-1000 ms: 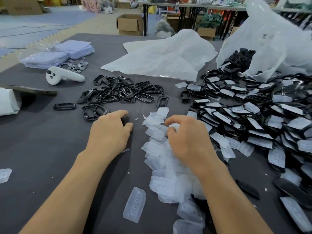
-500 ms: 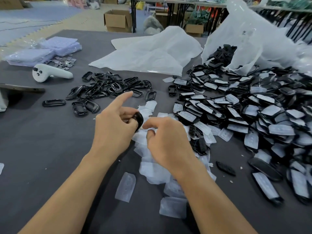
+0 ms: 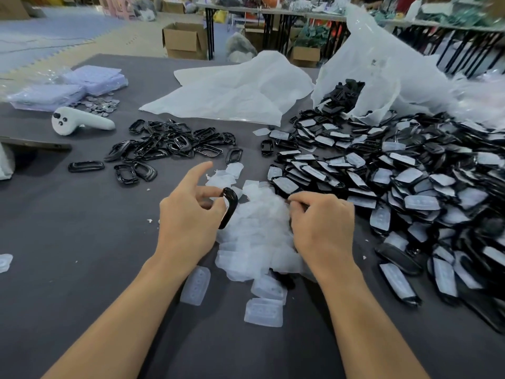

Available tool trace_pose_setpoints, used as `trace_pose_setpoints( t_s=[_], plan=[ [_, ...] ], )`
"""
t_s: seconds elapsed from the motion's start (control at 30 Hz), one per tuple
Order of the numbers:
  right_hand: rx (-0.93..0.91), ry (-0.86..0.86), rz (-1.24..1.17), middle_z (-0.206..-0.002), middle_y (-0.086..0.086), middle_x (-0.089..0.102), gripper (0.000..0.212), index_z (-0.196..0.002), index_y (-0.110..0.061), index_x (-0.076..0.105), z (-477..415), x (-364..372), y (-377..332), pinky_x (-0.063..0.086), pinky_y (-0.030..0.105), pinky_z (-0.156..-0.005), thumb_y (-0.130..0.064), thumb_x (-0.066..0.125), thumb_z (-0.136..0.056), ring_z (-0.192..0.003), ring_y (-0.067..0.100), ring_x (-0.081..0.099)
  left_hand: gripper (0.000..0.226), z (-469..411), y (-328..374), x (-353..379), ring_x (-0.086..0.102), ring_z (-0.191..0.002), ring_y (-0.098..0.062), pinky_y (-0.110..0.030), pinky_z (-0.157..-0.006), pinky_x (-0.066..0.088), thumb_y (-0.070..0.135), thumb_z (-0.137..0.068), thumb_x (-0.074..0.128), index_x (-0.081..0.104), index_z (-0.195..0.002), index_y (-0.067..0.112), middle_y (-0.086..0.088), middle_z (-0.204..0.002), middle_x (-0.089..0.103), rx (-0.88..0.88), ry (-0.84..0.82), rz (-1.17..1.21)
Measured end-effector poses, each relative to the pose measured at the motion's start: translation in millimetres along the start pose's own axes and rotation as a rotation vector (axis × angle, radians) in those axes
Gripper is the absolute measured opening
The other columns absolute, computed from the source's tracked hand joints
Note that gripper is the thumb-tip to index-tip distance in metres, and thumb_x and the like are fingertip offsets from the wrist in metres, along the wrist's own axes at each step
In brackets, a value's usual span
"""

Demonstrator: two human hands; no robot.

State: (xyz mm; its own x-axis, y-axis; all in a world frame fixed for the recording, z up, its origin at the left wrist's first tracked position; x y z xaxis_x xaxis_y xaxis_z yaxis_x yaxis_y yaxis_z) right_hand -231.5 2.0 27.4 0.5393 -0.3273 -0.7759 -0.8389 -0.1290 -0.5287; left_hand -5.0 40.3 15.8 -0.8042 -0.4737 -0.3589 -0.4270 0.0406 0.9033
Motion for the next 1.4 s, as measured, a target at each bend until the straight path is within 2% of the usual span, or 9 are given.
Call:
trace_pose_setpoints(
  t_s=[0.1,0.17,0.23,0.3,0.5,0.6,0.77,1.2,1.4],
  plan=[
    [0.036,0.132,-0.342,-0.080,-0.011,0.076,0.017,-0.100,-0.030,0.081,3.9,-9.7,-0.7,0.055,0.027,-0.079,-0.020,0.067,-0.096,-0.077,0.007,0.067,0.066,2.7,-3.2,0.5,0.070,-0.080,0.008,-0.005,-0.059,0.049,0.014,-0.086,0.073,0.054,-0.138,0.049,0.033,-0.087,0.073,-0.044,0.003,0.023],
    [0.147,0.047,-0.722,-0.073,-0.010,0.076,0.022,-0.090,-0.031,0.081,4.0,1.7,-5.6,0.053,0.018,-0.059,-0.014,0.068,-0.094,-0.063,0.003,0.067,0.065,1.5,-4.9,2.8,0.072,-0.076,0.006,-0.003,-0.059,0.048,0.012,-0.086,0.074,0.055,-0.138,0.046,0.030,-0.085,0.074,-0.065,0.002,0.053],
    [0.223,-0.085,-0.947,-0.073,-0.001,0.077,0.025,-0.086,-0.025,0.081,3.0,19.7,-16.6,0.053,0.021,-0.055,-0.006,0.066,-0.094,-0.058,0.011,0.068,0.065,-0.9,-5.9,4.7,0.072,-0.077,0.004,-0.003,-0.063,0.047,0.015,-0.084,0.076,0.056,-0.136,0.047,0.028,-0.083,0.075,-0.086,0.006,0.063],
    [0.233,-0.192,-1.018,-0.074,0.005,0.077,0.019,-0.089,-0.017,0.079,1.5,34.0,-28.9,0.055,0.024,-0.055,-0.004,0.066,-0.095,-0.059,0.017,0.070,0.062,-2.7,-8.6,6.8,0.074,-0.076,0.000,-0.008,-0.064,0.051,0.016,-0.083,0.076,0.055,-0.132,0.049,0.024,-0.083,0.077,-0.120,0.000,0.104],
    [0.173,-0.294,-1.023,-0.067,0.009,0.074,0.007,-0.084,-0.011,0.076,-10.2,52.9,-46.2,0.055,0.024,-0.055,-0.006,0.076,-0.089,-0.057,0.016,0.069,0.047,-11.1,-21.1,11.1,0.074,-0.071,-0.010,-0.023,-0.060,0.055,-0.004,-0.093,0.064,0.064,-0.128,0.026,0.004,-0.089,0.081,-0.286,-0.036,0.400],
    [0.132,-0.277,-0.970,-0.065,0.008,0.073,0.010,-0.080,-0.015,0.077,-15.9,54.7,-46.5,0.052,0.023,-0.054,-0.008,0.079,-0.087,-0.054,0.014,0.065,0.047,-16.3,-23.1,11.6,0.073,-0.068,-0.012,-0.020,-0.062,0.057,-0.013,-0.092,0.058,0.065,-0.126,0.019,-0.001,-0.095,0.082,-0.348,-0.075,0.568],
    [0.118,-0.286,-0.947,-0.069,0.008,0.074,0.010,-0.079,-0.019,0.078,-14.8,57.3,-42.8,0.049,0.023,-0.055,-0.012,0.080,-0.086,-0.055,0.015,0.063,0.045,-18.2,-24.8,14.5,0.078,-0.082,-0.016,-0.020,-0.061,0.057,-0.012,-0.094,0.053,0.063,-0.130,0.014,-0.004,-0.101,0.081,-0.404,-0.140,0.700],
    [0.101,-0.349,-1.088,-0.075,0.009,0.077,0.028,-0.087,-0.017,0.080,-16.5,54.7,-40.8,0.057,0.023,-0.063,0.009,0.070,-0.087,-0.064,0.017,0.070,0.041,-22.8,-26.2,14.9,0.078,-0.089,-0.015,-0.023,-0.067,0.060,-0.010,-0.096,0.056,0.063,-0.129,0.014,-0.005,-0.104,0.081,-0.388,-0.157,0.747],
    [0.078,-0.339,-1.063,-0.075,0.007,0.077,0.028,-0.083,-0.021,0.081,-17.0,52.4,-40.4,0.055,0.022,-0.063,0.007,0.073,-0.083,-0.064,0.016,0.070,0.032,-18.6,-19.7,14.0,0.075,-0.075,-0.012,-0.018,-0.059,0.055,-0.004,-0.095,0.061,0.071,-0.119,0.016,-0.006,-0.104,0.081,-0.342,-0.187,0.653]
  ],
)
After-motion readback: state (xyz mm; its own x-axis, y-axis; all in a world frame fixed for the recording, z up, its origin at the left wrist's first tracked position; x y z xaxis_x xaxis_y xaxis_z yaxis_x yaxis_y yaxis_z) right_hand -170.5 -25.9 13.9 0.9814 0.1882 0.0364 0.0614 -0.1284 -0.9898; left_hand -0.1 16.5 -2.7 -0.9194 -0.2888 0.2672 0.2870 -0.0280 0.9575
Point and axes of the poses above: each hand's wrist, its own z-axis away from the middle knuckle, its own x-axis out of the palm, y = z × x, the point moved 6 cm from there along -z, towards the middle knuckle
